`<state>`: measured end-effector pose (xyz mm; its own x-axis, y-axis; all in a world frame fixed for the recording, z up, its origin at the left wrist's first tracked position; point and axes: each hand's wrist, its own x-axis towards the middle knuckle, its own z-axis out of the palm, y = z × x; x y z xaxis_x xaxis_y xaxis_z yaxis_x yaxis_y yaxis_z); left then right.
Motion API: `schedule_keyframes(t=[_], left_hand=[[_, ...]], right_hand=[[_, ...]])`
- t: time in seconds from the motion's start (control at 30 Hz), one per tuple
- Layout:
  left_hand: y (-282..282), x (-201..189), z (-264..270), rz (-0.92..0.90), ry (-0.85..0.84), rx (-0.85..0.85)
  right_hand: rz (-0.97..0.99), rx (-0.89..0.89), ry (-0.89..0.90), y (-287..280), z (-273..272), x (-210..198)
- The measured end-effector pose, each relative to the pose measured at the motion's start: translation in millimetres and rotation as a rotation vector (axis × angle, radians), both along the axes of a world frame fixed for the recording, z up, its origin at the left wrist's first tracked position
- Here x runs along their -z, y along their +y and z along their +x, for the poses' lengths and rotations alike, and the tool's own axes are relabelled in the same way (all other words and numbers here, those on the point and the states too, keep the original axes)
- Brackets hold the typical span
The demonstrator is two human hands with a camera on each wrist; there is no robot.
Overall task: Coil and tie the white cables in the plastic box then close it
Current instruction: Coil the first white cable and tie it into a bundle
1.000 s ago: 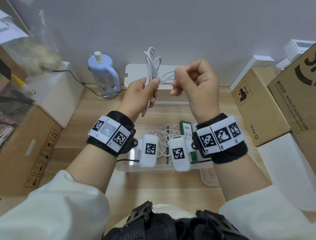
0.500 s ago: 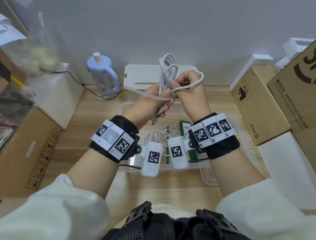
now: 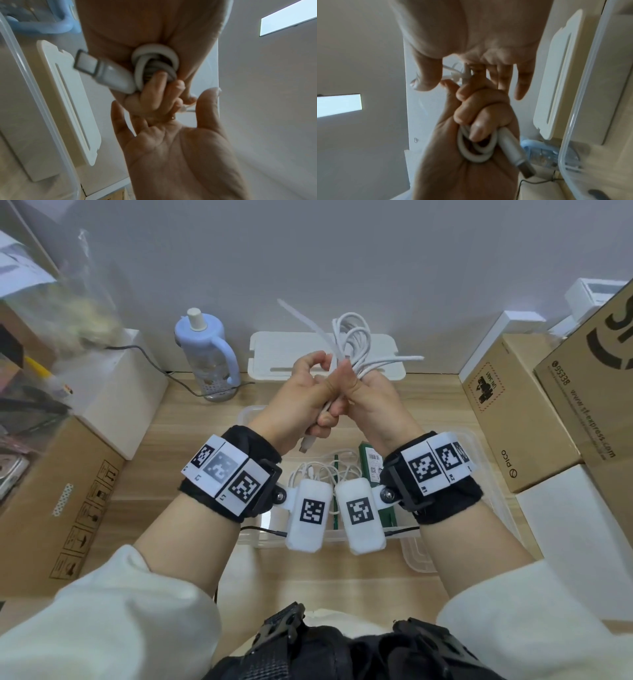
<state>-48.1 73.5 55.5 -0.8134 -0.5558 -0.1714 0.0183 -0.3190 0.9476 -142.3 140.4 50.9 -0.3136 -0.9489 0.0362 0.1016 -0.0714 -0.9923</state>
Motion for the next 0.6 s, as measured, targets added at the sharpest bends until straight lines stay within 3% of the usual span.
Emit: schedule_keyframes(t=[0.17,0.4,0.6], left_hand=[[-10,3,-1,-0.119,-0.090,0.067],[-8,7,5,-0.205,-0.234,0.208],[1,7,5,-0.204,-0.163,0.204]], right_hand=[[-0.114,0.123,-0.095,0,-1,-1],[-0.104,0.167,-0.023,2,-1,0],[-0.079,0.172,0.023,1,-5,-8]])
